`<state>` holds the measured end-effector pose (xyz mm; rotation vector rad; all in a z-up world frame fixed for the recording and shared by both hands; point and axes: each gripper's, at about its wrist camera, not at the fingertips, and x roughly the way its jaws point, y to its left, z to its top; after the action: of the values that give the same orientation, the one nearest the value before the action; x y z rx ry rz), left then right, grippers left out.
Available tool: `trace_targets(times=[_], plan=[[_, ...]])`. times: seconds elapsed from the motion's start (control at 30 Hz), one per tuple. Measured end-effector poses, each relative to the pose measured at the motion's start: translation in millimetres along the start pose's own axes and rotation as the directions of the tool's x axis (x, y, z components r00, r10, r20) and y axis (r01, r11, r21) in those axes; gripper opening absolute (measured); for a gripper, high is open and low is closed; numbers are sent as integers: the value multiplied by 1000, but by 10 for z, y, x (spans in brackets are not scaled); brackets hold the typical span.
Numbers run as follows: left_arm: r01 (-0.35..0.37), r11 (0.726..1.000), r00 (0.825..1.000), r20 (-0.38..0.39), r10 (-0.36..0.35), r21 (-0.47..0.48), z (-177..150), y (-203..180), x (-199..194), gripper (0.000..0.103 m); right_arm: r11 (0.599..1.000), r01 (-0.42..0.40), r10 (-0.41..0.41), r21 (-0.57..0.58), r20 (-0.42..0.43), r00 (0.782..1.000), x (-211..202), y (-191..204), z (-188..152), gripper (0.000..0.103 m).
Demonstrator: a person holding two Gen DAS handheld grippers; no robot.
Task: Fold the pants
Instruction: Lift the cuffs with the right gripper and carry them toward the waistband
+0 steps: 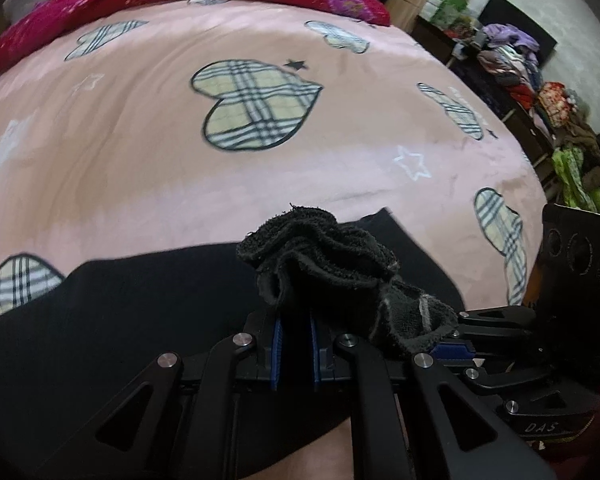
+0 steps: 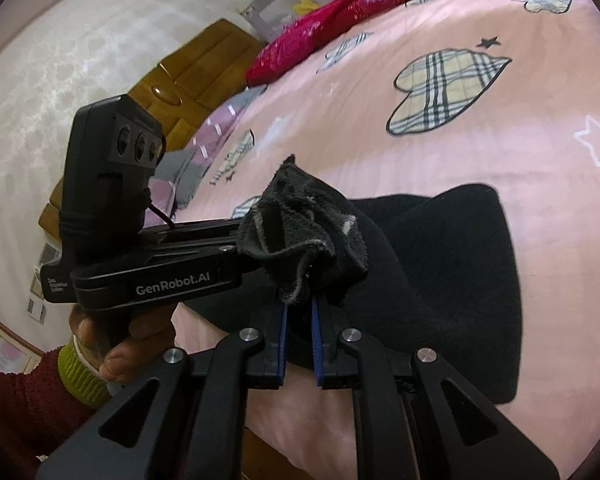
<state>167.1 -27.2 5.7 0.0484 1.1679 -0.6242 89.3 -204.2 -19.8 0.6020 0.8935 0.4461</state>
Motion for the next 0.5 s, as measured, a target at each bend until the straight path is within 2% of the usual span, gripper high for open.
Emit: trace_targets(times=[0.5], plan=[[-56,992,998,-27,53,-109,-300,281,134,7,999,42,-43,-17,-107,993,347,-42,22,13]])
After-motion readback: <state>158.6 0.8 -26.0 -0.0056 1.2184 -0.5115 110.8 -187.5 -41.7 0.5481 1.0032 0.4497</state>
